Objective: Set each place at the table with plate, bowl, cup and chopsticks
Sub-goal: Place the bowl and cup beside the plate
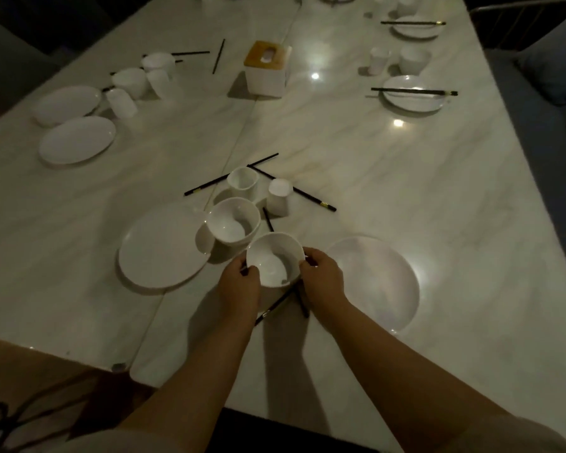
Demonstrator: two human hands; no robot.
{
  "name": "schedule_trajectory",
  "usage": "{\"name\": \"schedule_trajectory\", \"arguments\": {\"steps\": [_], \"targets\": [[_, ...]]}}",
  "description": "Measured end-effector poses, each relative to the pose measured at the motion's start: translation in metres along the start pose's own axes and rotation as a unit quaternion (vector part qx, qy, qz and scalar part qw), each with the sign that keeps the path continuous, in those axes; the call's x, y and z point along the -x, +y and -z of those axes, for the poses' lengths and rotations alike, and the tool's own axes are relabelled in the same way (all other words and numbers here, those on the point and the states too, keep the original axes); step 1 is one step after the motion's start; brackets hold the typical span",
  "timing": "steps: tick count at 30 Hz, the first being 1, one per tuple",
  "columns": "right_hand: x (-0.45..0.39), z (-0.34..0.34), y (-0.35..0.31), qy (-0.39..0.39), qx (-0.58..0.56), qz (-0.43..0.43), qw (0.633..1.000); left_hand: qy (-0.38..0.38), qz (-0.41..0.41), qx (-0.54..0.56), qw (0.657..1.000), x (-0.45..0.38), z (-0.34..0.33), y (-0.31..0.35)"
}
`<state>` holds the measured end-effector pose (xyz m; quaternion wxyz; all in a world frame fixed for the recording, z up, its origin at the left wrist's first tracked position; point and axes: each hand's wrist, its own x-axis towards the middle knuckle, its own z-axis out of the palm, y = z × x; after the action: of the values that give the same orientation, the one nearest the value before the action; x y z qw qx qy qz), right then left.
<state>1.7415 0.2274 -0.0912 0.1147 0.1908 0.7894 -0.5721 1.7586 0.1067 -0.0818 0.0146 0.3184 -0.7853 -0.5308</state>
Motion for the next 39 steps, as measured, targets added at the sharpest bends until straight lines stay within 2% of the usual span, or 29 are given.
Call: {"name": "schedule_trajectory", "arguments": {"steps": [6, 12, 16, 19, 25, 39], "targets": [[0.000, 0.066, 0.003, 0.131, -0.104, 0.018, 0.986, -0.088, -0.046, 0.029, 0.995, 0.028, -0.052, 0.040], [0.008, 0.148, 0.029, 0.245, -0.118, -0.003, 0.962, -0.197, -0.085, 0.020, 0.976, 0.069, -0.118, 0.065], [0.014, 0.191, 0.056, 0.291, -0.116, -0.026, 0.949, -0.250, -0.094, 0.004, 0.964, 0.098, -0.156, 0.065], [0.019, 0.212, 0.075, 0.305, -0.116, -0.052, 0.944, -0.283, -0.082, -0.009, 0.956, 0.115, -0.177, 0.060], [0.025, 0.232, 0.096, 0.292, -0.098, -0.081, 0.948, -0.287, -0.066, -0.033, 0.955, 0.127, -0.199, 0.040], [0.020, 0.225, 0.108, 0.244, -0.086, -0.047, 0.965, -0.248, -0.085, -0.066, 0.963, 0.127, -0.192, 0.033]]}}
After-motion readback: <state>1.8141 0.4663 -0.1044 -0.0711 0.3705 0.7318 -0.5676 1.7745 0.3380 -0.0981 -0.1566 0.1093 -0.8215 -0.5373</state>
